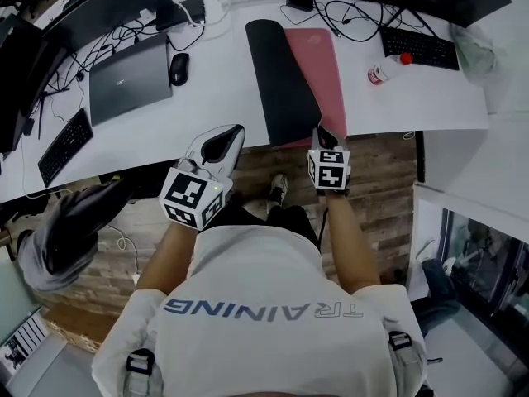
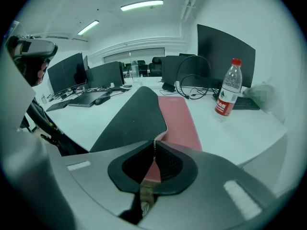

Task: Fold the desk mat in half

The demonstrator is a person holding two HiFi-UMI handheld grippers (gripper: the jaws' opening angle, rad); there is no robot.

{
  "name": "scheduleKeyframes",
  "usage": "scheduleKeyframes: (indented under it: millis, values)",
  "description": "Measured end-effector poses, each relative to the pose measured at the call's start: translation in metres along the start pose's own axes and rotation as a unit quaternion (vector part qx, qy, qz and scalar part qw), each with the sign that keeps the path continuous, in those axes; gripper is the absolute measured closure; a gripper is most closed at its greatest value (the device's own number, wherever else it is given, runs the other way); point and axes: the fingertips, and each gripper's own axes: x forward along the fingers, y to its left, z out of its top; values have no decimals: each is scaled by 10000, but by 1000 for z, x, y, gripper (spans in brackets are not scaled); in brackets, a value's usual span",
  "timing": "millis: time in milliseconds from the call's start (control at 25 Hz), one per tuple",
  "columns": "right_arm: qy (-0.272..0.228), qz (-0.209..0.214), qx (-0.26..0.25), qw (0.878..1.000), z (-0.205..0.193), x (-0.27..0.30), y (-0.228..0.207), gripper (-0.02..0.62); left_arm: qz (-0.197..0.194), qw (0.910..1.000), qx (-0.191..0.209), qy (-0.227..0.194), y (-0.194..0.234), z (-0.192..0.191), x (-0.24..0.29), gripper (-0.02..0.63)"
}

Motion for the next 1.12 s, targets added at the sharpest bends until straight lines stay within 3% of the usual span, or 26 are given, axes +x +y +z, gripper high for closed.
scheduleKeyframes:
  millis: [600, 920, 1120]
  values:
    - [345, -616, 734, 9948, -53, -10, -84, 566, -467, 9987, 167, 138, -36, 4, 43, 604]
    - [390, -680, 811, 9936, -56, -4, -93, 563, -451, 9986, 194, 175, -43, 1, 44, 604]
    - [292, -889, 976, 9908, -52, -12, -102, 509, -346, 9993, 105, 120, -38, 2, 39, 604]
